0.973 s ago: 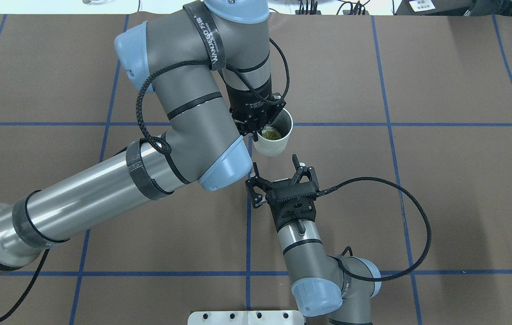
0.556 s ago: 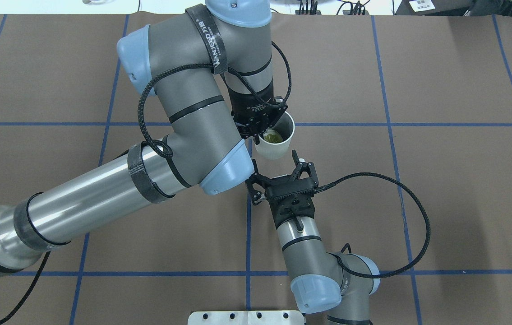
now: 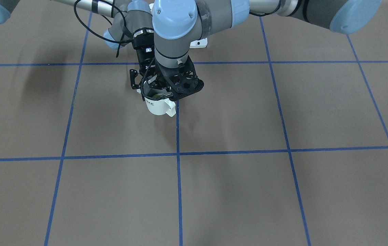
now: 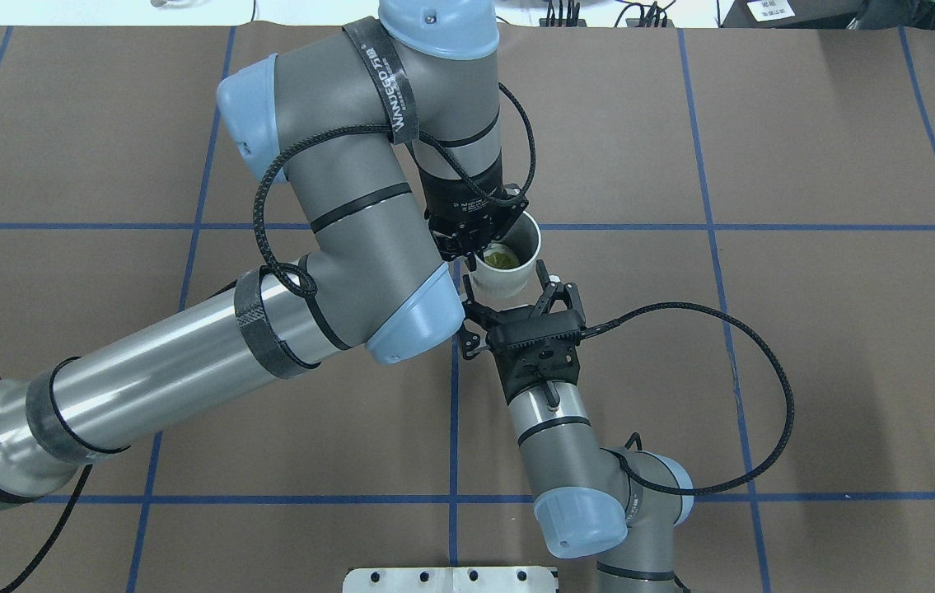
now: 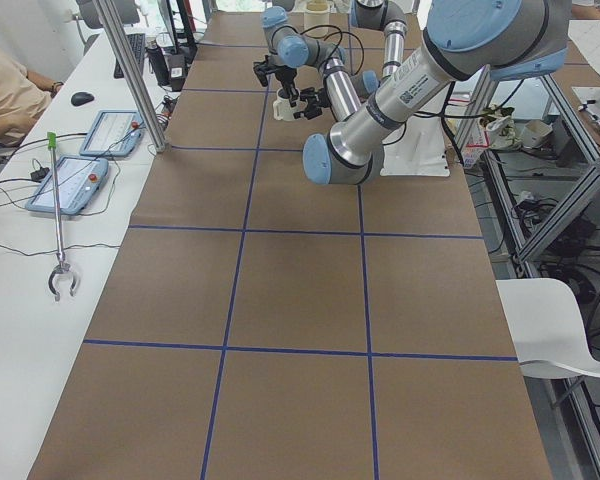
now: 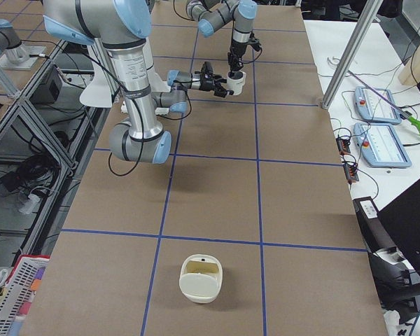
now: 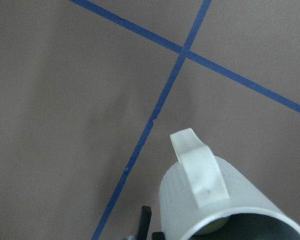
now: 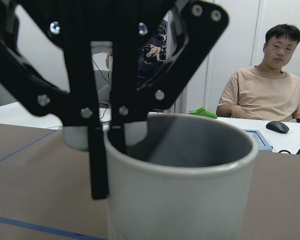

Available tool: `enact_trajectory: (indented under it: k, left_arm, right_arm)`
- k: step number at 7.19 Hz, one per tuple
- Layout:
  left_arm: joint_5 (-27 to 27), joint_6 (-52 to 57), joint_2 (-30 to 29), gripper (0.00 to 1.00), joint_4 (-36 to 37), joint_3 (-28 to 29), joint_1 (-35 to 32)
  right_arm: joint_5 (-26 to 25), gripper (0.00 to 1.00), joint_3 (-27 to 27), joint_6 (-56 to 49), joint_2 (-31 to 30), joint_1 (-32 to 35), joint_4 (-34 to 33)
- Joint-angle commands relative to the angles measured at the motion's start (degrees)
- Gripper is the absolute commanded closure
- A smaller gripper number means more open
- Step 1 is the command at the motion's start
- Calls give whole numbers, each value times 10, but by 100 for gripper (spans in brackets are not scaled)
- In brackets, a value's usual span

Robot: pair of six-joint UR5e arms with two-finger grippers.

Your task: Left arm hands cup to right arm to dump lemon

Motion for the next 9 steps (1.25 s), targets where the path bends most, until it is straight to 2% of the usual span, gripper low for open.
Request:
enact_trajectory:
  k: [1,6,9]
  left_arm:
    - [-2,0,-2,100,0,-3,1]
    - [-5,0,-4,100,-1,-6,4]
    - [-5,0,-4,100,-2,-5,4]
  right_arm:
    - [3,2,-1,1,1,6,7]
    - [7,2,-9,1,0,11,6]
    - [7,63,-12,-3,-1,11,6]
